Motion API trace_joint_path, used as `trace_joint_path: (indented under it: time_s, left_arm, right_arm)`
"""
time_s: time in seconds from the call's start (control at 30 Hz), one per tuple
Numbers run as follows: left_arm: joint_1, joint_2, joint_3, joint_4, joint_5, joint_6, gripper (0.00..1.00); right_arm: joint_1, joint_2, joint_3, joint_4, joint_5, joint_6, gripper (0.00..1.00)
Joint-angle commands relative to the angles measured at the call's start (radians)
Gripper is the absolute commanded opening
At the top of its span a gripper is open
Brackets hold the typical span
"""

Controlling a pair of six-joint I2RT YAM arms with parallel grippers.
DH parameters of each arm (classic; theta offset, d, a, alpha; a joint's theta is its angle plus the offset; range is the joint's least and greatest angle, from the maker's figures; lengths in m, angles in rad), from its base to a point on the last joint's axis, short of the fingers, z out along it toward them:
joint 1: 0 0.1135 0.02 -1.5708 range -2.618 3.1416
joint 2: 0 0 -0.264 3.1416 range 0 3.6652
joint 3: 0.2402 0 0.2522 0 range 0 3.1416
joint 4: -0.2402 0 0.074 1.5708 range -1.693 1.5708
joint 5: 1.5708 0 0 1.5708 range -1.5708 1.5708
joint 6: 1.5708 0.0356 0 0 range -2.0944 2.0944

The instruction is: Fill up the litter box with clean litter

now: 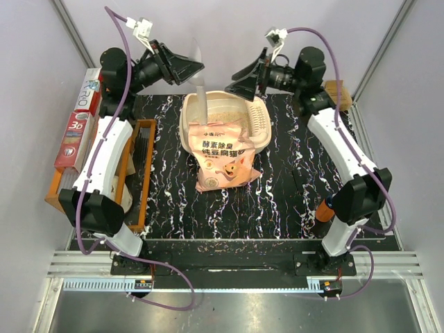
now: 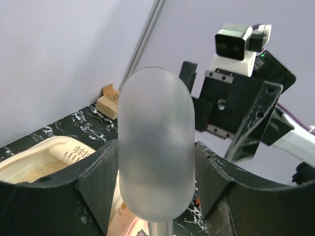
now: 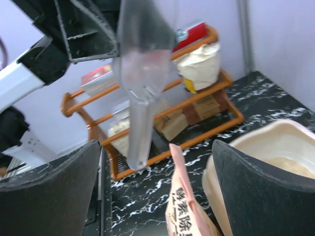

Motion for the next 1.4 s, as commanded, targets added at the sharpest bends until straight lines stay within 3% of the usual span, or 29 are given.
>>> trace_joint_path:
  time_s: [0.0, 0.27, 0.3, 0.37, 0.4, 0.47, 0.5, 0.53, 0.57, 0.6, 0.63, 0.7, 0.73, 0.8, 0.93, 1.1, 1.13, 1.17, 1.37]
  left_arm:
    - [-0.038, -0.001, 0.088, 0.171, 0.000, -0.089, 0.00]
    - [-0.120, 0.033, 0.148, 0.226, -0.039, -0.114, 0.00]
    - [-0.124, 0.034, 0.156, 0.228, -0.042, -0.117, 0.00]
    - [-0.123, 0.034, 0.159, 0.237, -0.046, -0.118, 0.00]
    - [-0.124, 0.033, 0.159, 0.238, -0.043, -0.112, 0.00]
    - [-0.120, 0.027, 0.154, 0.232, -0.032, -0.100, 0.00]
    - [-0.112, 0.022, 0.138, 0.225, -0.027, -0.080, 0.08]
    - [-0.109, 0.014, 0.124, 0.219, -0.021, -0.068, 0.23]
    - [-0.103, -0.002, 0.109, 0.184, 0.003, -0.048, 0.42]
    - [-0.091, -0.010, 0.087, 0.150, 0.020, 0.019, 0.55]
    - [-0.083, -0.022, 0.075, 0.105, 0.036, 0.065, 0.60]
    - [-0.069, -0.074, 0.032, -0.059, 0.069, 0.253, 0.65]
    - [-0.066, -0.099, 0.010, -0.112, 0.069, 0.326, 0.68]
    - [-0.063, -0.174, -0.036, -0.276, 0.065, 0.557, 0.73]
    - [-0.065, -0.249, -0.033, -0.514, 0.022, 0.843, 0.87]
    - [-0.112, -0.205, 0.125, -0.603, -0.024, 1.003, 0.90]
    - [-0.129, -0.182, 0.163, -0.681, -0.035, 1.041, 0.90]
    - [-0.161, -0.132, 0.240, -0.723, -0.050, 1.116, 0.90]
    - [-0.248, 0.039, 0.436, -0.899, -0.067, 1.218, 0.83]
  right_arm:
    - [0.091, 0.032, 0.024, 0.262, -0.098, 0.117, 1.00]
    - [0.136, 0.094, 0.059, 0.224, -0.105, 0.058, 1.00]
    - [0.136, 0.096, 0.060, 0.220, -0.122, 0.047, 0.95]
    - [0.137, 0.096, 0.057, 0.216, -0.139, 0.041, 0.79]
    - [0.136, 0.090, 0.050, 0.212, -0.144, 0.021, 0.62]
    - [0.128, 0.064, 0.051, 0.132, -0.147, -0.037, 0.40]
    - [0.125, 0.055, 0.065, 0.073, -0.132, -0.151, 0.08]
    - [0.120, 0.039, 0.065, -0.058, -0.107, -0.224, 0.00]
    - [0.113, 0.001, 0.065, -0.148, -0.072, -0.299, 0.00]
    - [0.113, -0.019, 0.071, -0.231, 0.007, -0.505, 0.00]
    - [0.111, -0.057, 0.076, -0.402, 0.046, -0.633, 0.00]
    - [0.114, -0.095, 0.056, -0.532, 0.197, -0.963, 0.00]
    - [0.113, -0.134, 0.041, -0.602, 0.258, -1.049, 0.00]
    - [0.113, -0.171, -0.014, -0.661, 0.398, -1.289, 0.00]
    - [0.114, -0.263, -0.122, -0.719, 0.557, -1.537, 0.00]
    - [0.130, -0.304, -0.186, -0.773, 0.626, -1.731, 0.00]
    - [0.140, -0.307, -0.190, -0.787, 0.634, -1.752, 0.00]
    - [0.146, -0.309, -0.193, -0.791, 0.643, -1.781, 0.00]
    - [0.185, -0.313, -0.177, -0.802, 0.685, -1.846, 0.00]
